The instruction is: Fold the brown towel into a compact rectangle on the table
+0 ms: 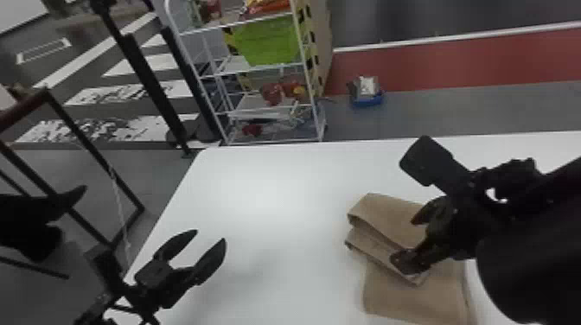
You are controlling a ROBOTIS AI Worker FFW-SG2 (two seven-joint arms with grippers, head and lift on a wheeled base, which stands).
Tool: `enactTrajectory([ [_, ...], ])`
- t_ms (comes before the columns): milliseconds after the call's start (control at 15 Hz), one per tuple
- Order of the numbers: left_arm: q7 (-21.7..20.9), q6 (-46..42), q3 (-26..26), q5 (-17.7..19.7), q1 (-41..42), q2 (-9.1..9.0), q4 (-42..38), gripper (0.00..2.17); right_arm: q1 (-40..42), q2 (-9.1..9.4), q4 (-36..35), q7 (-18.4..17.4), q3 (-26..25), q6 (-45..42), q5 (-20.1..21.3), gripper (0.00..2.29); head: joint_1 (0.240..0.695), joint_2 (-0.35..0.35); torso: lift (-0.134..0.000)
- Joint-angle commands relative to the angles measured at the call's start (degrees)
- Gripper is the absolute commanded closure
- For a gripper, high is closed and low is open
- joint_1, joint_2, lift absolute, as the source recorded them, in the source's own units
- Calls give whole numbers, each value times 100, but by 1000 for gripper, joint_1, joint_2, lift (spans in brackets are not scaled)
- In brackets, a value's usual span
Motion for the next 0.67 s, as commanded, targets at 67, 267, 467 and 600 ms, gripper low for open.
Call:
enactTrajectory([
  [67,-47,-123,102,72,-14,-24,133,46,-130,278,471,1,346,-3,303,167,695,350,-123],
  [267,-117,-123,163,107,-23,-24,169,46,-201,436,814,-8,513,-56,540,184,695,350,-123],
  [467,-152,-158,225,134,-23,-24,230,46,-227,524,814,-175,390,-3,426,211,695,350,-123],
  [600,-187,-158,243,151,-23,-24,230,46,-218,524,708,-219,276,15,373,215,695,350,-123],
])
